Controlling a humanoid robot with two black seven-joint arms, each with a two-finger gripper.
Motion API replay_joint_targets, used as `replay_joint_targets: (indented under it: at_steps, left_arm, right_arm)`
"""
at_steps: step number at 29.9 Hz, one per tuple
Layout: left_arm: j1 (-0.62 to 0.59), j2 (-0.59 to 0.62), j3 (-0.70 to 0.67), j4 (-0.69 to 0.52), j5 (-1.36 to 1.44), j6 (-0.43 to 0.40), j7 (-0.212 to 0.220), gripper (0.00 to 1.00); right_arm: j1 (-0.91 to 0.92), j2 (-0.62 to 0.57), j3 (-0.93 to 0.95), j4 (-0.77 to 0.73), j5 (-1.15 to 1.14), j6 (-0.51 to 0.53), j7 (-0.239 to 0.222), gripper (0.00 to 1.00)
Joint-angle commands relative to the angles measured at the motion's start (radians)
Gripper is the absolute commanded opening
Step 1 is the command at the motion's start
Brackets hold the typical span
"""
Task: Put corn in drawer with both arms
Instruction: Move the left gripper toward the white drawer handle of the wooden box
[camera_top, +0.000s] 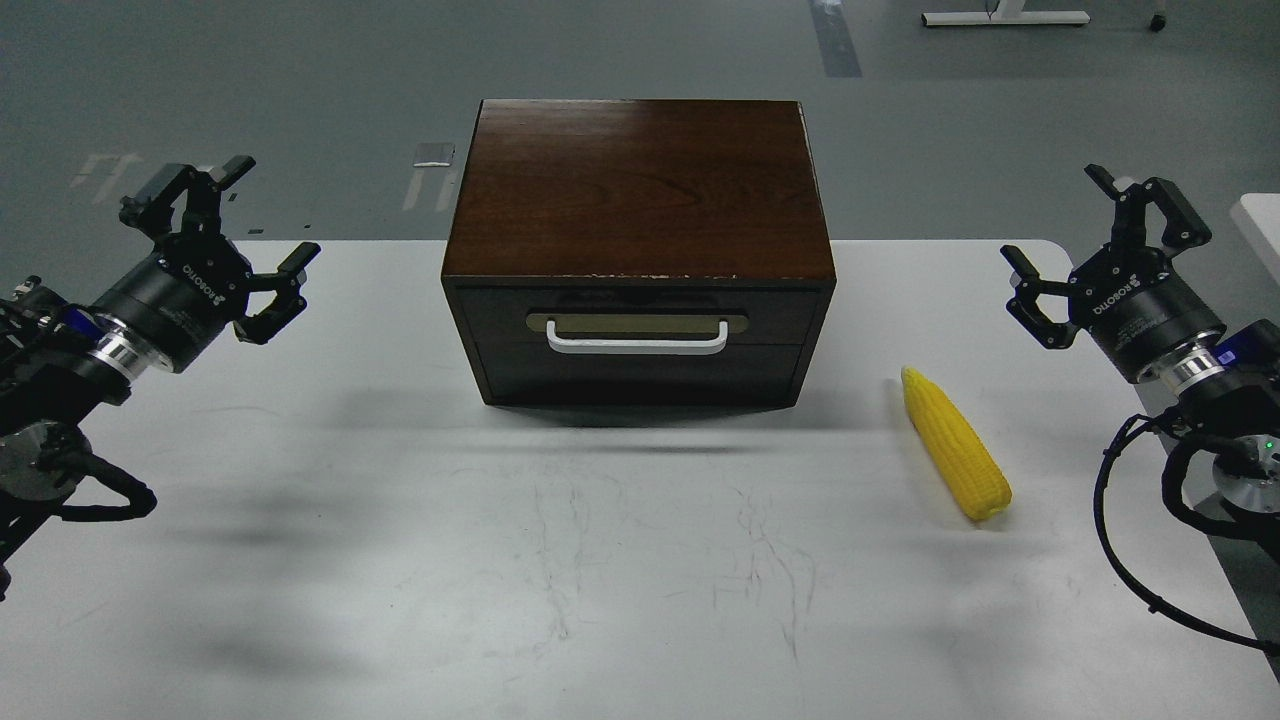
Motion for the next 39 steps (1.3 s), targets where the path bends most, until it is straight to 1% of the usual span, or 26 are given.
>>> replay_joint_targets:
  at_steps: [1,6,11,15,17,19,20,22,23,25,27,29,30,34,35,37,39]
  left_arm:
    - [0.0,-0.011,-0.007,0.006,-0.001,0.0,-0.002,0.99]
    - [0.0,-0.024,-0.007,0.008,0.001,0.0,0.002,0.99]
    - [-0.028,-0.005,0.004,0.012,0.013,0.0,-0.002,0.99]
    - [-0.13,0.077,0.01,-0.014,0.067,0.0,-0.005,0.99]
    - [-0.164,0.09,0.015,-0.029,0.104,0.0,-0.005,0.99]
    - [-0.241,0.123,0.022,-0.087,0.218,0.0,-0.005,0.99]
    - [-0.259,0.131,0.024,-0.107,0.257,0.0,-0.005,0.99]
    - [-0.316,0.163,0.022,-0.2,0.446,0.0,-0.006,0.99]
    - [-0.316,0.163,0.022,-0.201,0.447,0.0,-0.006,0.99]
    - [-0.376,0.176,0.021,-0.309,0.663,0.0,-0.008,0.99]
    - [-0.414,0.173,0.021,-0.383,0.825,0.0,-0.008,0.99]
    - [-0.451,0.165,0.021,-0.422,0.932,0.0,-0.008,0.99]
    - [-0.483,0.159,0.022,-0.451,1.028,0.0,-0.006,0.99]
    - [-0.569,0.094,0.047,-0.498,1.291,0.0,-0.008,0.99]
    - [-0.595,0.079,0.061,-0.506,1.324,0.0,-0.008,0.99]
    - [-0.687,0.035,0.133,-0.518,1.41,0.0,-0.009,0.99]
    - [-0.823,-0.017,0.275,-0.517,1.504,0.0,-0.015,0.99]
  right_arm:
    - [-0.003,-0.005,-0.001,0.0,0.002,0.0,0.0,1.0]
    - [-0.003,-0.005,0.002,0.0,0.002,0.0,0.0,1.0]
    - [-0.001,-0.008,0.002,-0.002,0.0,0.0,0.0,1.0]
    - [0.0,-0.007,0.004,-0.017,0.0,0.0,0.002,1.0]
    - [0.0,-0.005,0.006,-0.03,0.0,0.0,0.002,1.0]
    - [0.002,-0.005,0.007,-0.04,0.0,0.0,0.003,1.0]
    - [0.002,-0.007,0.007,-0.04,0.0,0.0,0.002,1.0]
    - [0.003,-0.01,0.01,-0.04,0.0,0.0,0.003,1.0]
    - [0.003,-0.01,0.01,-0.04,0.0,0.0,0.003,1.0]
    - [0.003,-0.011,0.013,-0.04,0.0,0.0,0.003,1.0]
    - [0.003,-0.012,0.013,-0.042,0.002,0.0,0.003,1.0]
    - [0.002,-0.012,0.015,-0.042,0.0,0.0,0.003,1.0]
    - [0.003,-0.013,0.013,-0.042,0.002,0.0,0.003,1.0]
    - [0.003,-0.015,0.015,-0.042,0.002,0.0,0.005,1.0]
    - [0.003,-0.015,0.016,-0.042,0.002,0.0,0.005,1.0]
    - [0.002,-0.019,0.024,-0.042,0.002,0.0,0.005,1.0]
    - [0.002,-0.019,0.032,-0.042,0.002,0.0,0.005,1.0]
